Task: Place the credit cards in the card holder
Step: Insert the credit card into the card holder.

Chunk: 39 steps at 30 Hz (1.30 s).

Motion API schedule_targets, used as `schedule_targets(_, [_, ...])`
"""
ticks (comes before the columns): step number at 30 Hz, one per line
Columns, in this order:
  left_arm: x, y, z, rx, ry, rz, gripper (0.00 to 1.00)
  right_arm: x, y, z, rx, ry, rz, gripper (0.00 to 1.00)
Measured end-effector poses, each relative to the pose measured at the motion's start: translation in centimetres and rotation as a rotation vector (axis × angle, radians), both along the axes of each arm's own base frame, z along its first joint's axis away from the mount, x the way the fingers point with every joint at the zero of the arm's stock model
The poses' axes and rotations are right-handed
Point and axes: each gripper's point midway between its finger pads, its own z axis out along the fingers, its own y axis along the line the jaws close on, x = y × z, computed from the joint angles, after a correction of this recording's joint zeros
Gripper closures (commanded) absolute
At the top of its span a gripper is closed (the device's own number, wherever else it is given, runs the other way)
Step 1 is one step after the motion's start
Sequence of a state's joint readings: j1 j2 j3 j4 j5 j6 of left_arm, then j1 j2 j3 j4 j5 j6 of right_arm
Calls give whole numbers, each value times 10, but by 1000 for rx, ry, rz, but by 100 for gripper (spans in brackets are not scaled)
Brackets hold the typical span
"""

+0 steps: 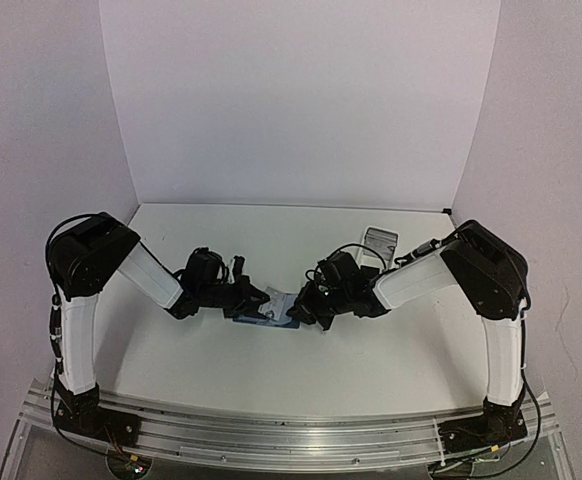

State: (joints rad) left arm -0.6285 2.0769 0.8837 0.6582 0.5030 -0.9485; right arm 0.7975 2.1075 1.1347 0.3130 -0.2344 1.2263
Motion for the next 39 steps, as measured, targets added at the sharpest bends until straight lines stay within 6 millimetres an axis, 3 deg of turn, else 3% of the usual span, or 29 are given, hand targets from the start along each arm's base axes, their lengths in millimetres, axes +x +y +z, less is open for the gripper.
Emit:
schedule_targets(16, [-13,-10,-2,-32,51,3,100,0,0,0,7,7,6,100])
schedule_targets(32, [4,14,6,114,-169,-87,100,1,0,0,12,2,4,100])
schedule_targets(39, [-3,14,5,119,-104,-138,100,1,0,0,13,2,4,100])
